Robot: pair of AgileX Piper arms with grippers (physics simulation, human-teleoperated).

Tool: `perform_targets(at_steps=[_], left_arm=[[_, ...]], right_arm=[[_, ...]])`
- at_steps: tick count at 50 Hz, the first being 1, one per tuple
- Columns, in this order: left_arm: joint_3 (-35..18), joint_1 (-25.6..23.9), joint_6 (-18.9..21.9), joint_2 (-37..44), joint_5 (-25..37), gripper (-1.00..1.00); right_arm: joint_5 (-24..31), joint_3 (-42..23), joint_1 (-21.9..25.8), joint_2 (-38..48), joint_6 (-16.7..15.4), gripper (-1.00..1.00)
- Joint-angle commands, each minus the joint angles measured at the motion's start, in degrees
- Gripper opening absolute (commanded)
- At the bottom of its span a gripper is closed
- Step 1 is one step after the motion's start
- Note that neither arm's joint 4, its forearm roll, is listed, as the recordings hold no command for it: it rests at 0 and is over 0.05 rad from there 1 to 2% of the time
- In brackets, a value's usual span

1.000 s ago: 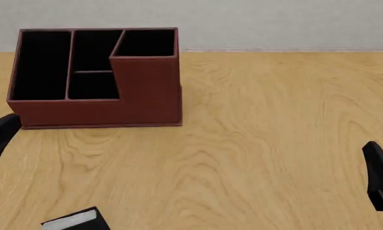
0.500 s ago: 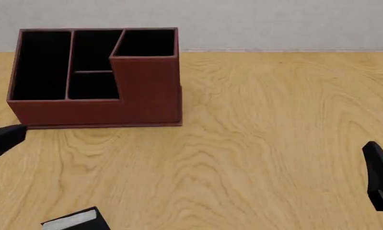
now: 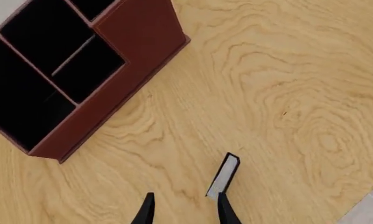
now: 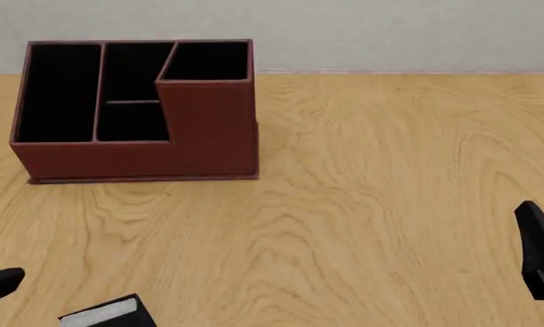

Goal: Pick up the book and place it in the left compartment of the caddy.

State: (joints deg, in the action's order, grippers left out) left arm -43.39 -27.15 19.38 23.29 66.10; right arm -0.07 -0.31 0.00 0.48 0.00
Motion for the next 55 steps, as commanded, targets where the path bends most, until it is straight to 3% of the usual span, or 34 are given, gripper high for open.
perform_targets(at_steps=[1,25,55], left_arm=[[2.9,-0.8,3.1,0.1,3.8,1.00],[7.1,-5.5,0.8,1.5,2.4,1.00],[16.9,-7.2,-2.1,7.8,-9.8,1.00]], right_arm=[[0.1,0.0,0.0,-0.1,0.0,1.00],[0.1,0.0,0.0,-0.1,0.0,1.00],[0.1,0.0,0.0,-0.1,0.0,1.00]])
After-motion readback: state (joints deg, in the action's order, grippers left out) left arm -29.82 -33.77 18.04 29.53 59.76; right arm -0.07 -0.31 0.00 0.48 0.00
